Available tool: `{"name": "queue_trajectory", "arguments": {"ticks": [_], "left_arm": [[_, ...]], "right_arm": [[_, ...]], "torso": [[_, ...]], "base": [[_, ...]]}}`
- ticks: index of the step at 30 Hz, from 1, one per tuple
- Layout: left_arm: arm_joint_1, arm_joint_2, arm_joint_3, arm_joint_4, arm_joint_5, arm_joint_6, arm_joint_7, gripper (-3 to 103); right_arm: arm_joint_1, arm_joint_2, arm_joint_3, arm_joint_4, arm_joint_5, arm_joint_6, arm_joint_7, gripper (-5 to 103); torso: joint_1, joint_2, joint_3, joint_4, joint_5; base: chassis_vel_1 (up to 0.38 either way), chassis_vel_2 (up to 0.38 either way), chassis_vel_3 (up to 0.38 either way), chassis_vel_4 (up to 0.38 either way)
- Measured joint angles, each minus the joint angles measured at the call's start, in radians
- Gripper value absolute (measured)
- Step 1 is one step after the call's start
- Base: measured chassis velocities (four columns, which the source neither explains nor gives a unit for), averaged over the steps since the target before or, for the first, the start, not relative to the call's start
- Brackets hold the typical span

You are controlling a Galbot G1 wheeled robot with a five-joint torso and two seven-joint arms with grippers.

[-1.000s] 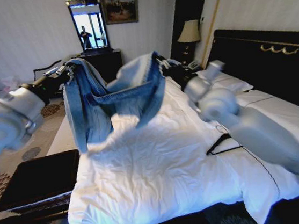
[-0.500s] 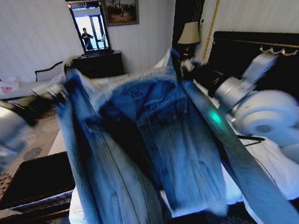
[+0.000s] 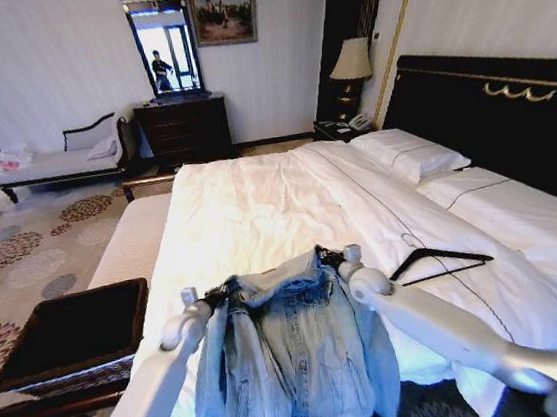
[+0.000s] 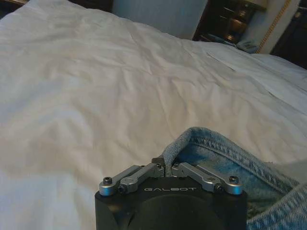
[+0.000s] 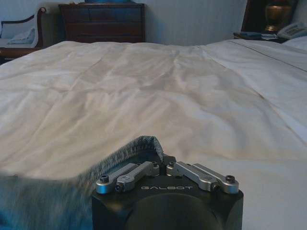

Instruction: Pick up the clothes from the bed and hang them on the clothes hanger.

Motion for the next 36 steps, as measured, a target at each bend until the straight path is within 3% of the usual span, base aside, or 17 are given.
{"name": "queue_trajectory", "arguments": {"ticks": [1, 6, 10, 17, 18, 20, 21, 25, 27, 30, 32, 33, 34, 36], "left_arm": [[0.000, 0.000, 0.000, 0.000, 0.000, 0.000, 0.000, 2], [-0.088, -0.024, 0.010, 0.173, 0.017, -0.029, 0.023, 2], [-0.110, -0.045, 0.007, 0.238, 0.019, -0.047, 0.038, 2], [-0.148, -0.098, -0.004, 0.308, 0.029, -0.078, 0.048, 2], [-0.154, -0.108, -0.004, 0.312, 0.029, -0.086, 0.051, 0], [-0.162, -0.119, -0.001, 0.310, 0.029, -0.100, 0.054, 11], [-0.162, -0.119, -0.001, 0.310, 0.029, -0.100, 0.054, 11], [-0.156, -0.096, 0.014, 0.261, 0.021, -0.130, 0.056, 26], [-0.151, -0.082, 0.016, 0.246, 0.017, -0.136, 0.057, 32], [-0.131, -0.040, 0.016, 0.196, 0.000, -0.150, 0.065, 48], [-0.125, -0.025, 0.016, 0.178, -0.006, -0.152, 0.068, 48], [-0.116, -0.007, 0.015, 0.156, -0.012, -0.152, 0.071, 48], [-0.109, 0.005, 0.014, 0.143, -0.014, -0.152, 0.071, 59], [-0.101, 0.016, 0.013, 0.128, -0.017, -0.152, 0.071, 65]], "right_arm": [[0.000, 0.000, 0.000, 0.000, 0.000, 0.000, 0.000, 1], [0.060, 0.159, -0.020, -0.278, -0.093, 0.075, -0.082, 1], [0.081, 0.233, -0.016, -0.384, -0.123, 0.106, -0.099, 1], [0.107, 0.307, 0.008, -0.502, -0.155, 0.185, -0.146, -1], [0.114, 0.322, 0.015, -0.524, -0.167, 0.209, -0.164, 3], [0.128, 0.342, 0.033, -0.554, -0.201, 0.246, -0.192, 9], [0.128, 0.342, 0.033, -0.554, -0.201, 0.246, -0.192, 9], [0.155, 0.358, 0.069, -0.584, -0.308, 0.306, -0.188, 31], [0.158, 0.355, 0.073, -0.584, -0.329, 0.312, -0.178, 31], [0.153, 0.332, 0.077, -0.545, -0.352, 0.313, -0.156, 47], [0.147, 0.320, 0.077, -0.523, -0.351, 0.305, -0.154, 47], [0.137, 0.305, 0.074, -0.497, -0.349, 0.289, -0.151, 58], [0.130, 0.295, 0.072, -0.483, -0.348, 0.278, -0.148, 58], [0.121, 0.281, 0.071, -0.462, -0.348, 0.264, -0.140, 63]], "torso": [[0.000, 0.000, 0.000, 0.0000, 0.0000], [-0.001, 0.000, 0.000, -0.0005, -0.0004], [-0.001, 0.000, 0.000, 0.0003, -0.0004], [-0.001, 0.000, 0.000, -0.0002, -0.0001], [-0.001, 0.000, 0.000, -0.0003, -0.0002], [-0.001, 0.000, 0.000, -0.0005, -0.0001], [-0.001, 0.000, 0.000, -0.0005, -0.0001], [0.000, 0.000, 0.000, -0.0001, 0.0000], [0.000, 0.000, 0.000, 0.0000, 0.0000], [0.000, 0.000, 0.000, 0.0002, -0.0001], [0.000, 0.000, -0.001, 0.0006, -0.0004], [0.000, 0.000, -0.001, 0.0004, 0.0000], [0.000, 0.000, -0.001, 0.0002, 0.0001], [0.000, 0.000, -0.001, 0.0001, -0.0001]], "base": [[0.000, 0.000, 0.000, 0.000], [0.000, 0.000, 0.000, 0.000], [0.000, 0.000, 0.000, 0.000], [0.000, 0.000, 0.000, 0.000], [0.000, 0.000, 0.000, 0.000], [0.000, 0.000, 0.000, 0.000], [0.000, 0.000, 0.000, 0.000], [0.000, 0.000, 0.000, 0.000], [0.000, 0.000, 0.000, 0.000], [0.000, 0.000, 0.000, 0.000], [0.000, 0.000, 0.000, 0.000], [0.000, 0.000, 0.000, 0.000], [0.000, 0.000, 0.000, 0.000], [0.000, 0.000, 0.000, 0.000]]}}
